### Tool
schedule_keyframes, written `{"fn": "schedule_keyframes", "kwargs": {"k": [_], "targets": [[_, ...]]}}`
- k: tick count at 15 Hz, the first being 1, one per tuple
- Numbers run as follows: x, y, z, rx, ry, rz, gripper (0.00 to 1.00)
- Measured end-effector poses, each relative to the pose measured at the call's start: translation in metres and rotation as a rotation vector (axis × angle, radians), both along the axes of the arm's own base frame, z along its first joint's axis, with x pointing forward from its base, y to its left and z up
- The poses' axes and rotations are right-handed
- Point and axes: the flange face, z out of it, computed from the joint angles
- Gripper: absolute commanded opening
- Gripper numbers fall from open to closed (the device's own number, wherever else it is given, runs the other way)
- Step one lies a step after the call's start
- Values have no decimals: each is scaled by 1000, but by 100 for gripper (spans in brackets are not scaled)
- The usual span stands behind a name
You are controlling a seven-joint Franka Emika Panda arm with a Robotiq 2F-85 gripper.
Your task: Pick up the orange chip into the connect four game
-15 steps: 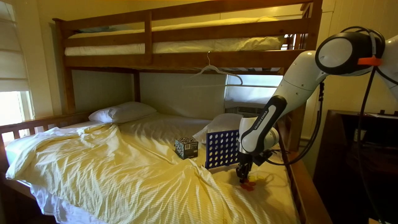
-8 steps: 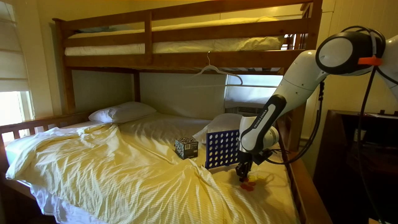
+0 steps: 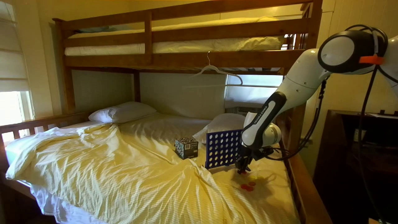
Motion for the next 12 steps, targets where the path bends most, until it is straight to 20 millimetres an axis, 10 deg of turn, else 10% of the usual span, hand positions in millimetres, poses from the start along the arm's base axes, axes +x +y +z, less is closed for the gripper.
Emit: {"fn": "schedule_keyframes", "kwargs": {"k": [2,4,8,12], "targets": [[0,0,-3,4,-2,-14,10],[-1,1,-8,7,2,-25,56],[-2,1,-15,10,8,-36,79],[-3,3,-20,12,15,-36,42]]}}
